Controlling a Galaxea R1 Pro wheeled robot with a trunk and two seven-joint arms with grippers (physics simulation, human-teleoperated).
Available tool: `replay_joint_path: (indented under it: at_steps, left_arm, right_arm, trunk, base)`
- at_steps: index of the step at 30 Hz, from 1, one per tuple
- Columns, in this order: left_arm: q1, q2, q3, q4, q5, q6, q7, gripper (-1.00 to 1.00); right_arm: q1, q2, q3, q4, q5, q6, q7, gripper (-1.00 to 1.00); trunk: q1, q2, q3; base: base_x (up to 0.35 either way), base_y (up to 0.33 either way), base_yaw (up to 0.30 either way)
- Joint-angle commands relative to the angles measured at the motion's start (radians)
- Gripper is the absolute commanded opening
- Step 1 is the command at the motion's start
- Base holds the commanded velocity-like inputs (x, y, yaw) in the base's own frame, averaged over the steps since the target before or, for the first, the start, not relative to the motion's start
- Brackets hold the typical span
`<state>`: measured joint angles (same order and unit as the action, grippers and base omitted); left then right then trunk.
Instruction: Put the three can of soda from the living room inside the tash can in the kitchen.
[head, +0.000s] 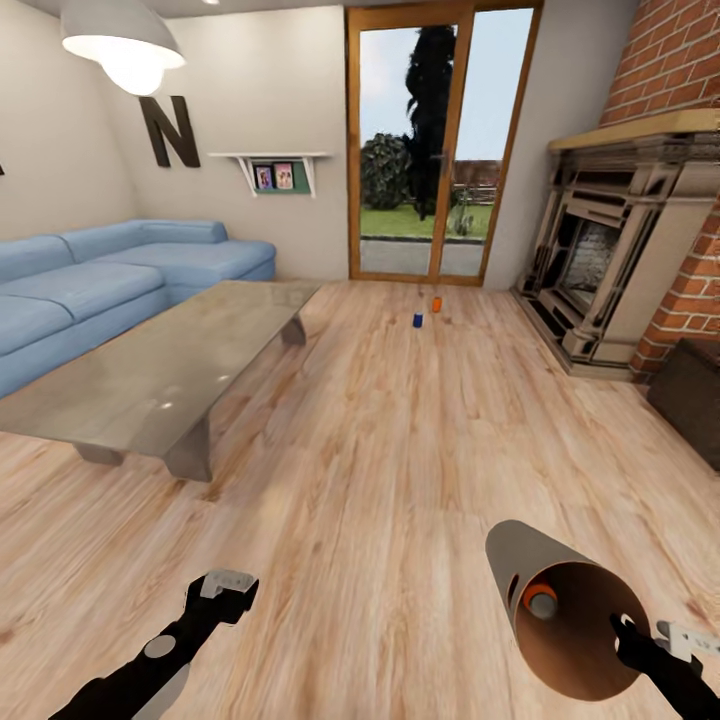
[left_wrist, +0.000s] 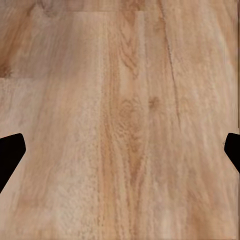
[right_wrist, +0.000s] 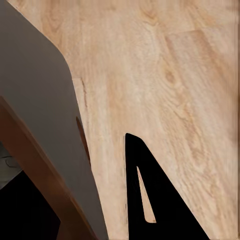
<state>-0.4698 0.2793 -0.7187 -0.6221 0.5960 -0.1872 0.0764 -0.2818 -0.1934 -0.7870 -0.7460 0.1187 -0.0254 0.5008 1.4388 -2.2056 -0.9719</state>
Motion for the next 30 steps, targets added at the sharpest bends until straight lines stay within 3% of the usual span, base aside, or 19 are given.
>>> replay_joint_path:
  at_steps: [1,19,30]
  left_arm:
    - [-0.001,0.001,-0.008,-0.001,0.007,-0.005,0.008,1.00]
    - [-0.001,0.000,-0.008,0.012,0.006,-0.006,0.008,1.00]
    - [-0.001,-0.021,-0.008,0.063,0.007,-0.008,-0.020,1.00]
  right_arm:
    - [-0.002,0.000,-0.006,-0.001,-0.002,-0.003,0.008,-1.00]
    - [-0.001,0.000,-0.005,-0.001,-0.011,-0.010,0.008,-1.00]
    - [-0.002,0.002,-0.006,-0.001,-0.011,-0.011,0.004,-1.00]
  trunk:
    - [0.000,0.000,-0.002]
    - [0.000,0.000,-0.025]
    - [0.000,0.000,-0.026]
  base:
    - [0.238,-0.185,-0.096]
    - [0.238,-0.137,-0.085]
    - [0.238,-0.073,-0.056]
